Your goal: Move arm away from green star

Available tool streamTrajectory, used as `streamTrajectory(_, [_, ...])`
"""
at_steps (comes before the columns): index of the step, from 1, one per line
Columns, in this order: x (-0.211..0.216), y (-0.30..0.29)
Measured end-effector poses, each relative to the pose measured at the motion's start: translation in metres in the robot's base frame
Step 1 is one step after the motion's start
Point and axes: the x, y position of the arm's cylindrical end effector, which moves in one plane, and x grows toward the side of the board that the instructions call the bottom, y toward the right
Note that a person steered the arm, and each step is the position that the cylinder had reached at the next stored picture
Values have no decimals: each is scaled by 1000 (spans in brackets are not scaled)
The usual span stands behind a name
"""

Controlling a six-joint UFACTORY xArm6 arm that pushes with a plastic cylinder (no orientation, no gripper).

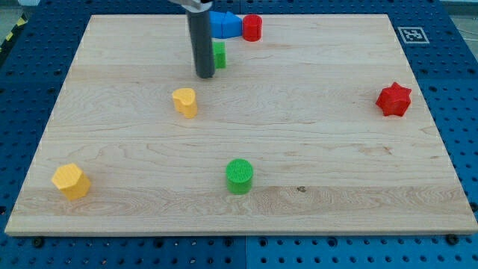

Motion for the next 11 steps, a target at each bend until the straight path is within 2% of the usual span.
streamTrajectory(3, [-43, 14])
streamTrajectory(6, [-46, -29])
streamTrajectory(7, [-4, -15])
streamTrajectory(8, [16, 25])
streamTrajectory(9, [-11, 45])
streamTrajectory(11, [-47, 44])
